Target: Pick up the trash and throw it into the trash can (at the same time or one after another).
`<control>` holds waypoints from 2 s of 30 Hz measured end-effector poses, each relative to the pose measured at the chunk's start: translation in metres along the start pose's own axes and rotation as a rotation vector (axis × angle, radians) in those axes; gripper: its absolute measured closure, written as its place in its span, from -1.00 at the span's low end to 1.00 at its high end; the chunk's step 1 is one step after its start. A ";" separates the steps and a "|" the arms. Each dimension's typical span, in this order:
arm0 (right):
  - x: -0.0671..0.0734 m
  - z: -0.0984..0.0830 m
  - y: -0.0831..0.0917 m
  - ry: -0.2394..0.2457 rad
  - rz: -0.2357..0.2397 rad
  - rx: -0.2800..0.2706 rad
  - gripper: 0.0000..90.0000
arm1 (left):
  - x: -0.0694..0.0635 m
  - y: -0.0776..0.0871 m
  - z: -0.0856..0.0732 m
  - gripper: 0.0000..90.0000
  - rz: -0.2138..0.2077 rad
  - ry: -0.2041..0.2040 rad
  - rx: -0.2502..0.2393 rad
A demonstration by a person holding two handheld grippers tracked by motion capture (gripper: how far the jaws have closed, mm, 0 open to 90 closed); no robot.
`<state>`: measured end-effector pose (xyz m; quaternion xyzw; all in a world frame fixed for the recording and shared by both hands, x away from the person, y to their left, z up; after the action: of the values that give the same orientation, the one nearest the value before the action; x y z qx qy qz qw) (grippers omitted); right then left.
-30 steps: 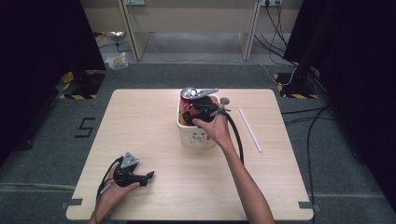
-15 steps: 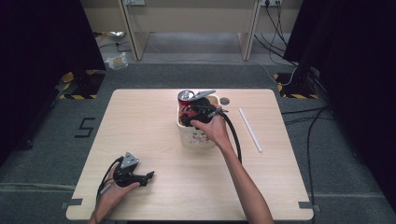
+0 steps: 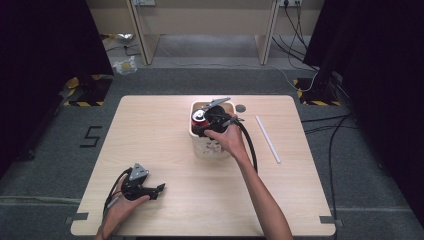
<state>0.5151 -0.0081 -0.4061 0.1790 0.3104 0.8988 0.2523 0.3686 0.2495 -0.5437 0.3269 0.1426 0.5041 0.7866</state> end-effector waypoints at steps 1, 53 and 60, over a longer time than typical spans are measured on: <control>0.000 0.000 0.000 -0.001 -0.001 -0.001 -0.29 | 0.000 0.000 0.000 -0.68 0.000 0.000 0.000; -0.064 -0.031 0.120 -0.105 -0.251 -0.214 -0.45 | 0.000 0.000 0.000 -0.69 0.002 0.002 0.002; -0.078 -0.045 0.125 -0.134 -0.291 -0.194 -0.40 | 0.000 0.000 0.000 -0.69 0.002 -0.002 0.005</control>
<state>0.5141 -0.1579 -0.3712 0.1663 0.2273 0.8648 0.4157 0.3683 0.2495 -0.5435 0.3295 0.1427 0.5041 0.7855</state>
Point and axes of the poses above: each handheld gripper's, and its own axes: y roughly backward along the jaws, z roughly out of its top, x roughly to its left, the point moved 3 cm from there along -y, roughly forward along the jaws, and after that the axes turned 11 degrees about z, right-handed, at the moved point
